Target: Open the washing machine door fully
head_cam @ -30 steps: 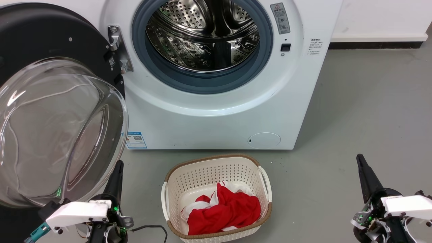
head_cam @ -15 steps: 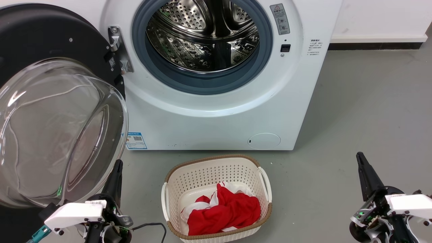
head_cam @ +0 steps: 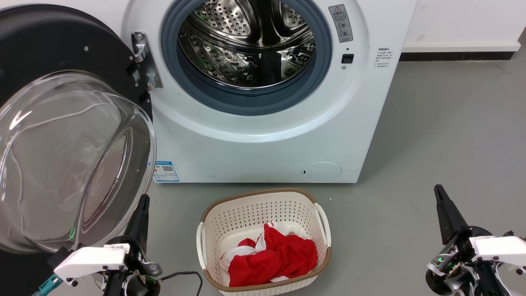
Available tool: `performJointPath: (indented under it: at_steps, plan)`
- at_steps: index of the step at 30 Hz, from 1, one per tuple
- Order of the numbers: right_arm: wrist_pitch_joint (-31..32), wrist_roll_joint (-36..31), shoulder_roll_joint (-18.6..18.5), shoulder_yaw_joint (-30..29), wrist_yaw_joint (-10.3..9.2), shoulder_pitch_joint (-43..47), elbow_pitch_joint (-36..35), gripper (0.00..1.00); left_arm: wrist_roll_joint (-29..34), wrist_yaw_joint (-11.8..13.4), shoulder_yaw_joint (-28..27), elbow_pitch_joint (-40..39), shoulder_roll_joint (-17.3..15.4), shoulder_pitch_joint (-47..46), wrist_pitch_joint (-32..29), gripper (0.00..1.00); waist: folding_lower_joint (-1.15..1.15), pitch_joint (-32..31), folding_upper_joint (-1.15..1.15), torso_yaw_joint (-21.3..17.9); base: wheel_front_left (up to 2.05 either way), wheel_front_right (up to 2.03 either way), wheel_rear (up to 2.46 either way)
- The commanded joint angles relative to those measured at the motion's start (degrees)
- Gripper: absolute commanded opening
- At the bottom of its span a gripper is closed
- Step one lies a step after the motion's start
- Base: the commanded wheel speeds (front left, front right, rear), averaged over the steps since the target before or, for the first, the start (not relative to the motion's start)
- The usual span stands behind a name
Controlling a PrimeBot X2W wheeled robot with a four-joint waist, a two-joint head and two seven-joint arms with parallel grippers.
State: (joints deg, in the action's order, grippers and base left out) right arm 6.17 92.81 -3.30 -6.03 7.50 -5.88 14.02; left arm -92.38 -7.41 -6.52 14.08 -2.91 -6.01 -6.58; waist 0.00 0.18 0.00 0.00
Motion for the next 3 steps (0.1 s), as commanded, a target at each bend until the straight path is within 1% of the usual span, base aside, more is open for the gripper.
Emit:
performJointPath:
  at_steps: [1,3]
  plan:
    - [0.14,-0.03,0.10,-0.09,-0.02,-0.59,0.07,0.00,-0.05,-0.26,-0.19,0.06,0.07,-0.42,-0.16,0.00,0.00,0.00,0.00,0.00,0.00,0.00,0.00]
    - [0.16,-0.05,0.11,-0.10,-0.02,-0.60,0.07,0.00,-0.05,-0.26,-0.18,0.06,0.07,-0.42,-0.16,0.00,0.00,0.00,0.00,0.00,0.00,0.00,0.00]
